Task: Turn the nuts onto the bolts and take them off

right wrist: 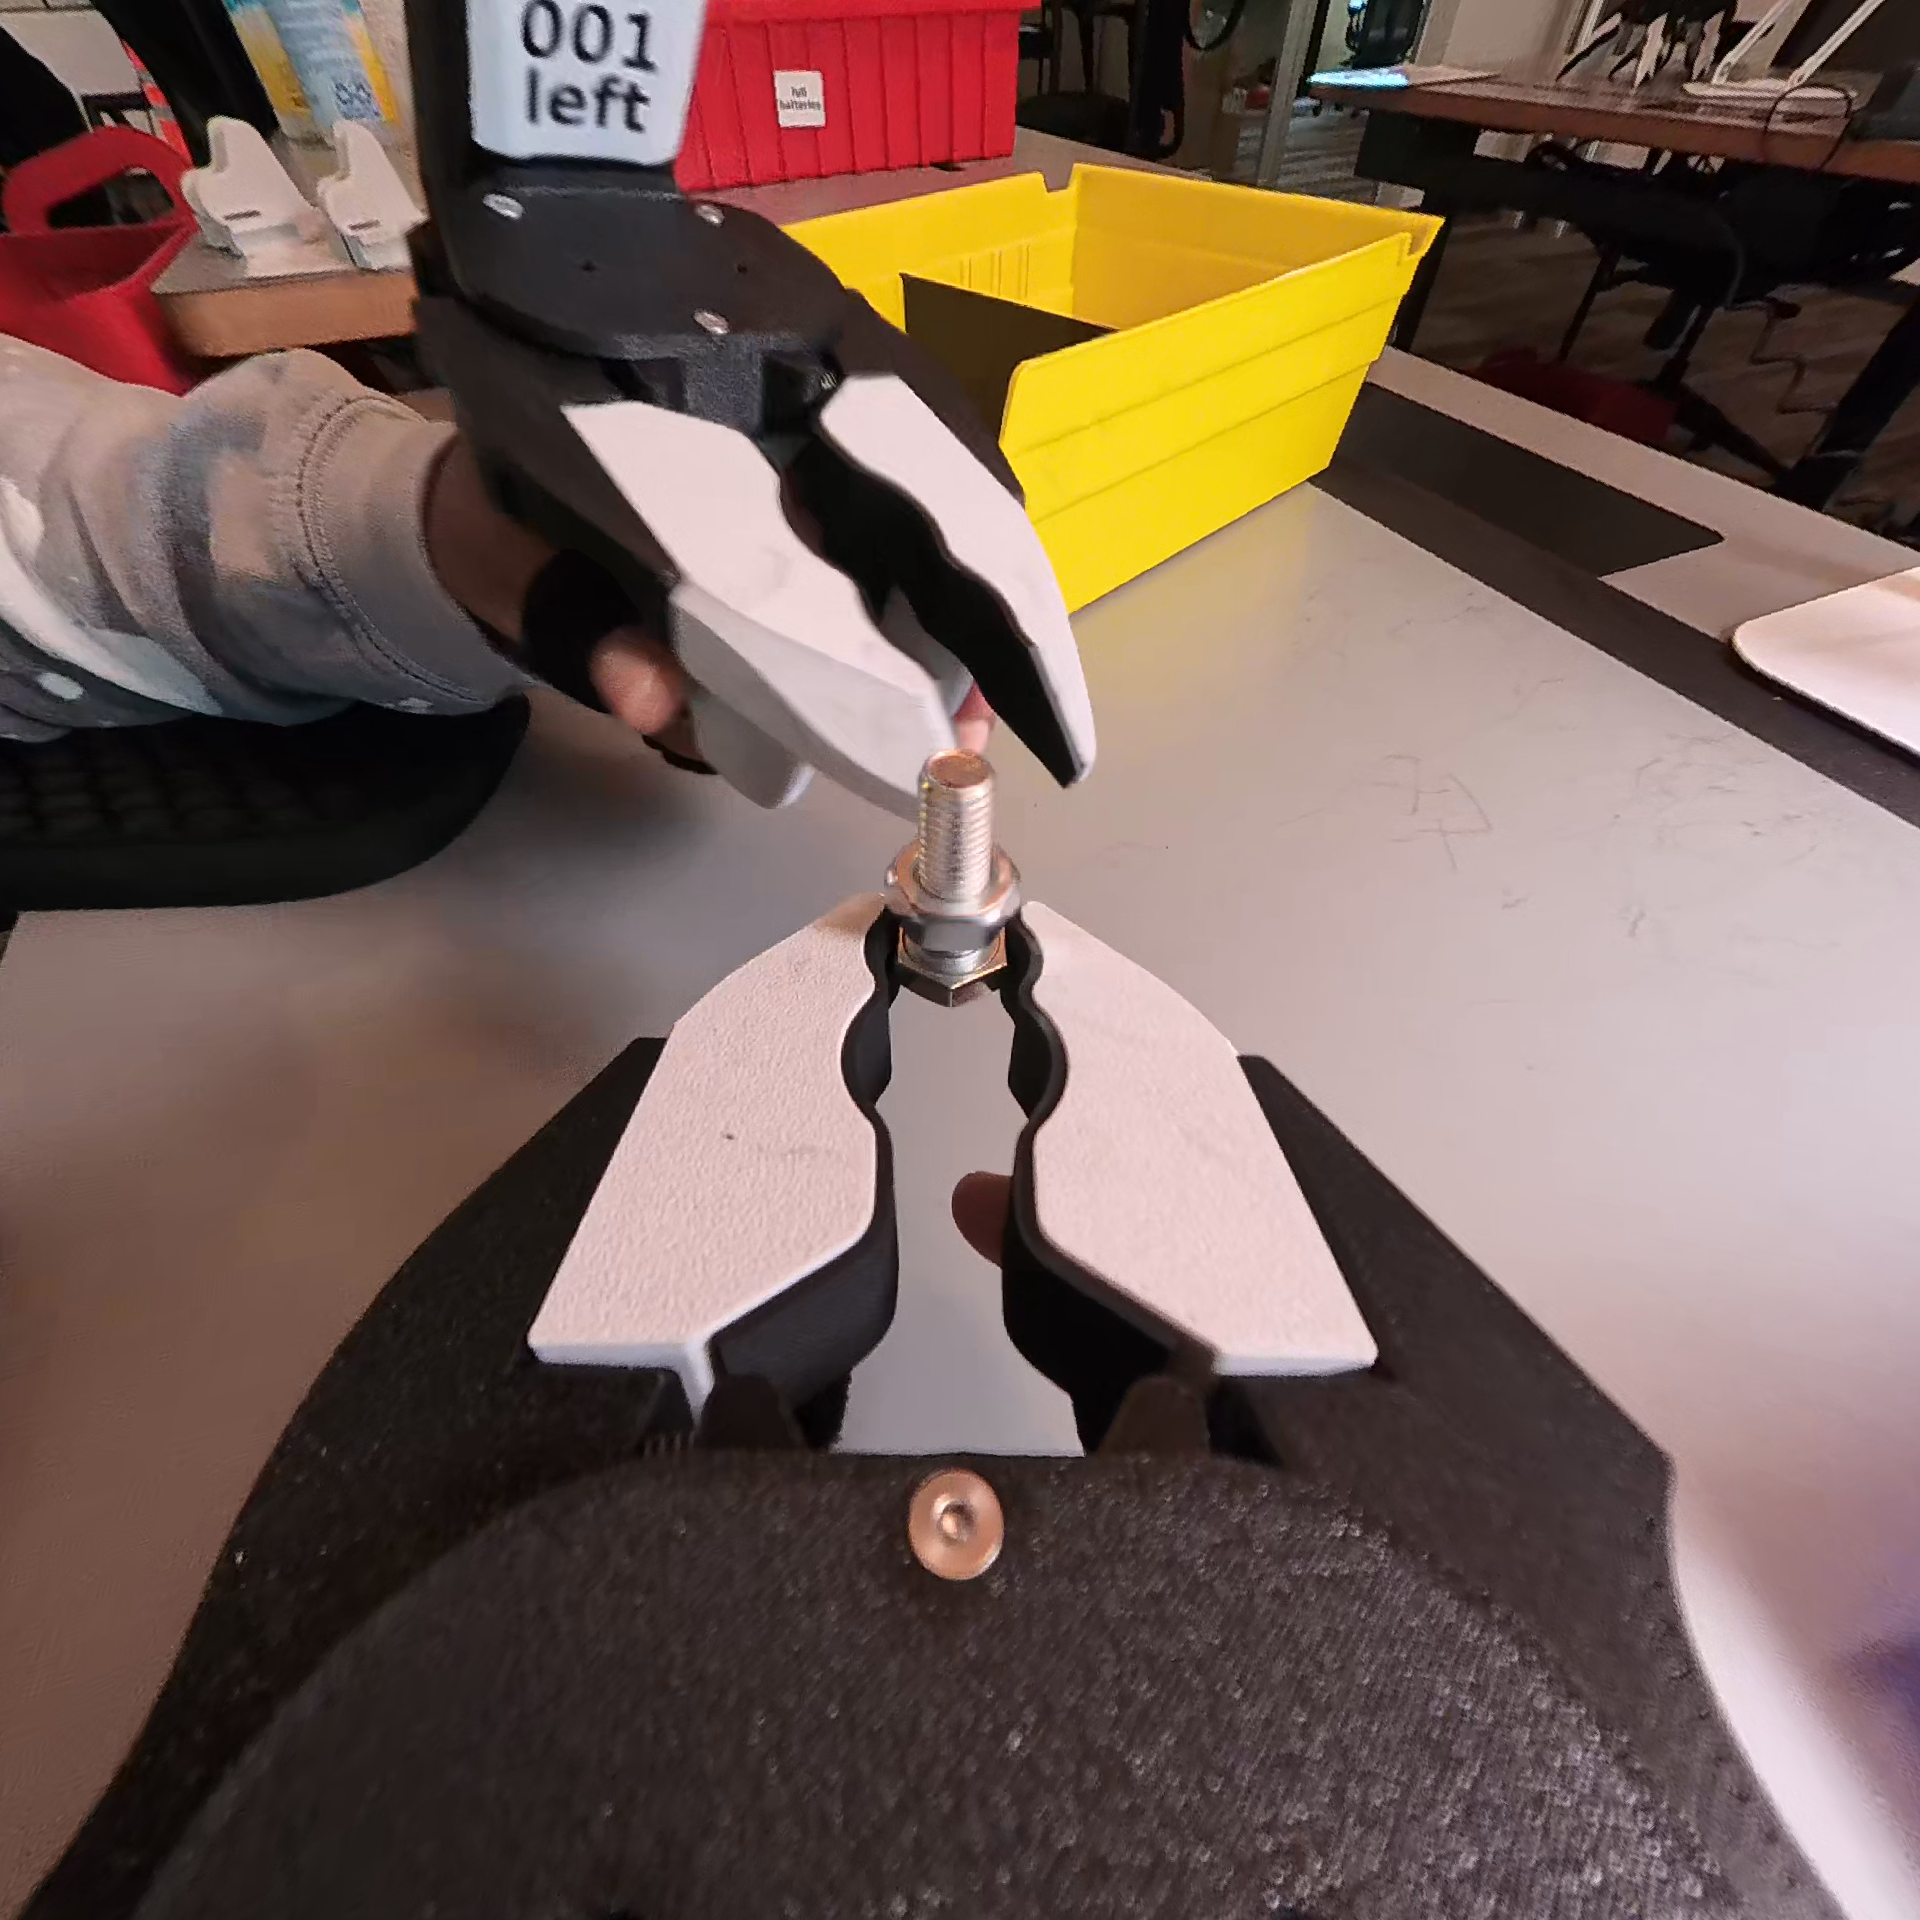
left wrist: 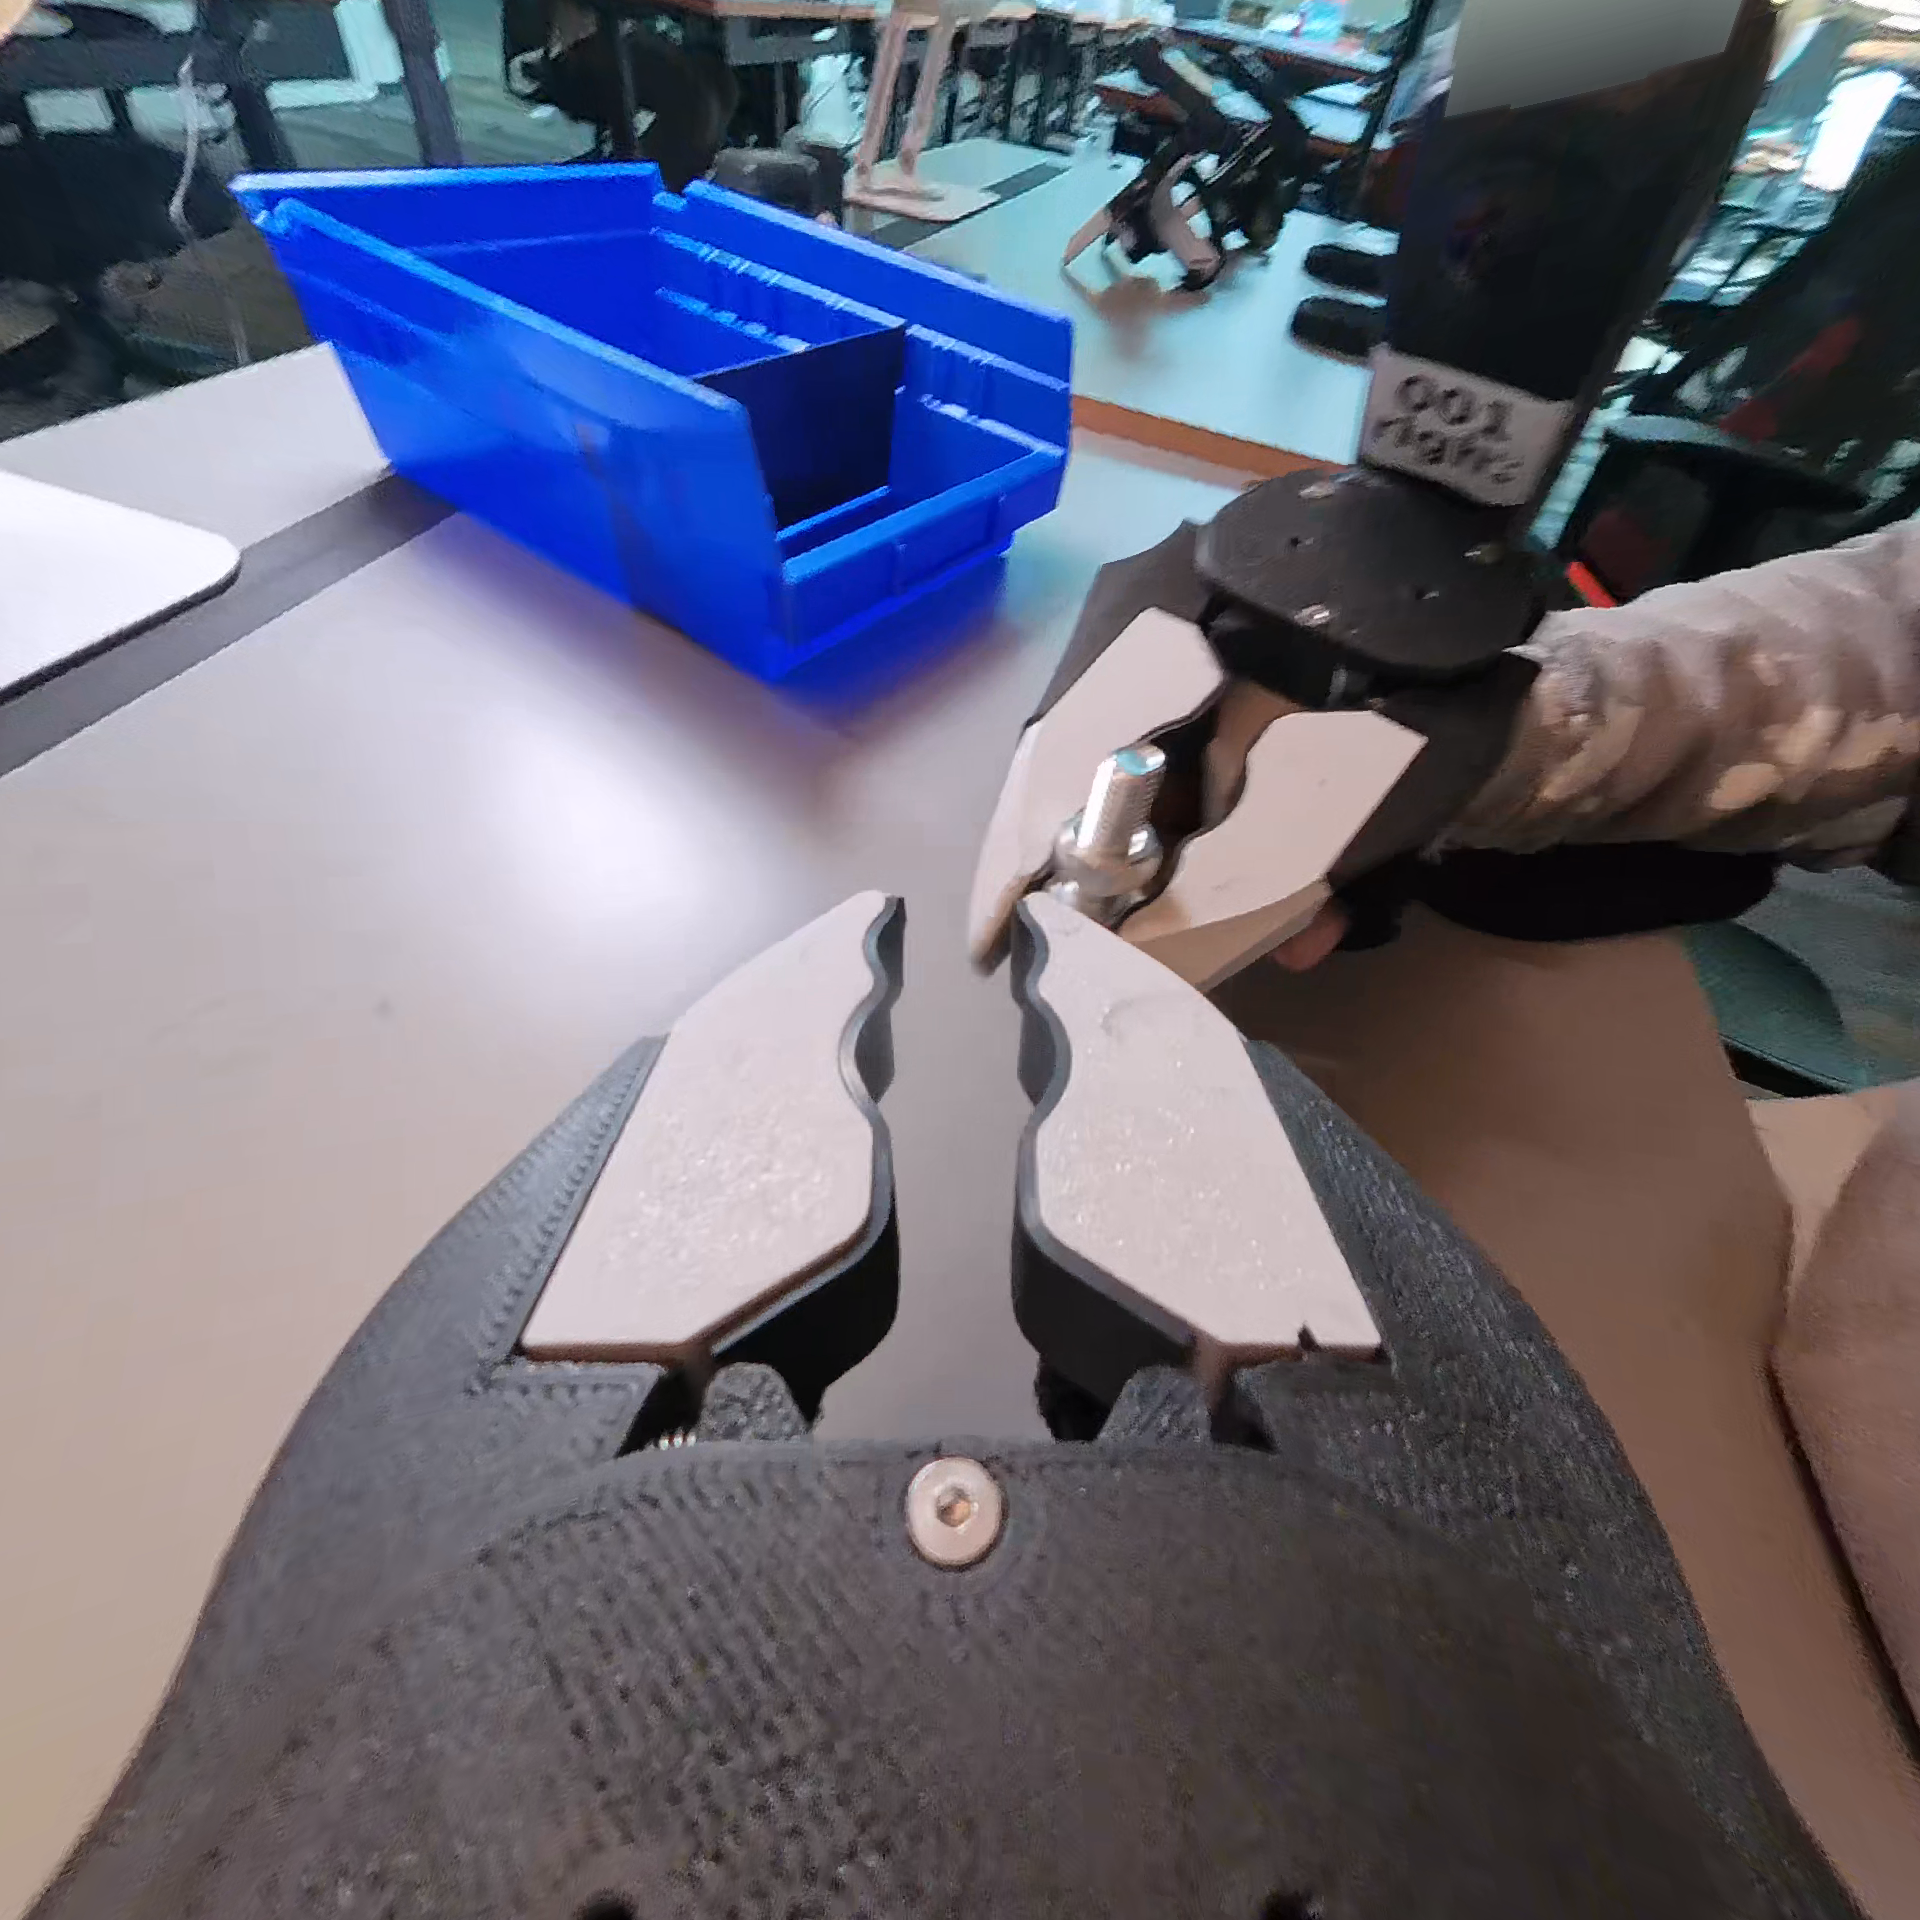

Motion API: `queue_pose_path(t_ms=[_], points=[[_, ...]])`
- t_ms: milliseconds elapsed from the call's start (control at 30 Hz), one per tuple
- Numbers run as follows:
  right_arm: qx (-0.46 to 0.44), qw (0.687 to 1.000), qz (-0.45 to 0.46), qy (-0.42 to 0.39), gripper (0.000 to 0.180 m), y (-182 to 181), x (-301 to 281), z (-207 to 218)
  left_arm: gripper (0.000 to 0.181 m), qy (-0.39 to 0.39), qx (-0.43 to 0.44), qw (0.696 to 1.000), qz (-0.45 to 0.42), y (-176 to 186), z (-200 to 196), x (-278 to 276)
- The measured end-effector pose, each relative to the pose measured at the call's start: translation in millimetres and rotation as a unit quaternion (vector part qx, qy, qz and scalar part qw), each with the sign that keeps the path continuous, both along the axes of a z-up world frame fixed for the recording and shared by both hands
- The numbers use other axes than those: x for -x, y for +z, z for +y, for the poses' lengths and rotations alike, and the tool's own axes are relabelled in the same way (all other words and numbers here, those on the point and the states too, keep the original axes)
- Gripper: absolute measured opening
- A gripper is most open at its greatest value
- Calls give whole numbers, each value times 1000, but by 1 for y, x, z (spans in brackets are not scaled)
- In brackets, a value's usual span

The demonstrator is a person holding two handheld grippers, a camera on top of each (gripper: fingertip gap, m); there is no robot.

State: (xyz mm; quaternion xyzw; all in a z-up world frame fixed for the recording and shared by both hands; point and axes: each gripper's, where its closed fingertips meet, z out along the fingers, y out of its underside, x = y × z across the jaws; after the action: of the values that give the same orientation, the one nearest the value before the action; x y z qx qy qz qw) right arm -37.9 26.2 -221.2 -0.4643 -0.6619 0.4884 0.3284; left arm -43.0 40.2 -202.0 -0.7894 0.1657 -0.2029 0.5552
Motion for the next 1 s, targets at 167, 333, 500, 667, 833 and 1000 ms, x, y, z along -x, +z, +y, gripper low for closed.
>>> queue_pose_path(t_ms=[167,333,500,667,833,1000], points=[[1,1000,-1,-1,18,-1,0,0,28,-34,-18,999,6,5,-4,-18],[0,1000,2,-1,18,2,0,1,7,55,8,998,21,-4,6,20],[4,1000,-7,-7,18,-3,1,3,20,5,-24,1000,4,9,-1,2],[2,1000,-7,-5,18,-3,1,0,23,-25,-8,1000,-9,4,-4,-13],[5,1000,-3,-5,18,0,1,0,8,37,7,999,-4,-1,2,16],[7,1000,-7,-9,18,-3,3,0,24,-34,-13,999,-17,9,-7,-11]])
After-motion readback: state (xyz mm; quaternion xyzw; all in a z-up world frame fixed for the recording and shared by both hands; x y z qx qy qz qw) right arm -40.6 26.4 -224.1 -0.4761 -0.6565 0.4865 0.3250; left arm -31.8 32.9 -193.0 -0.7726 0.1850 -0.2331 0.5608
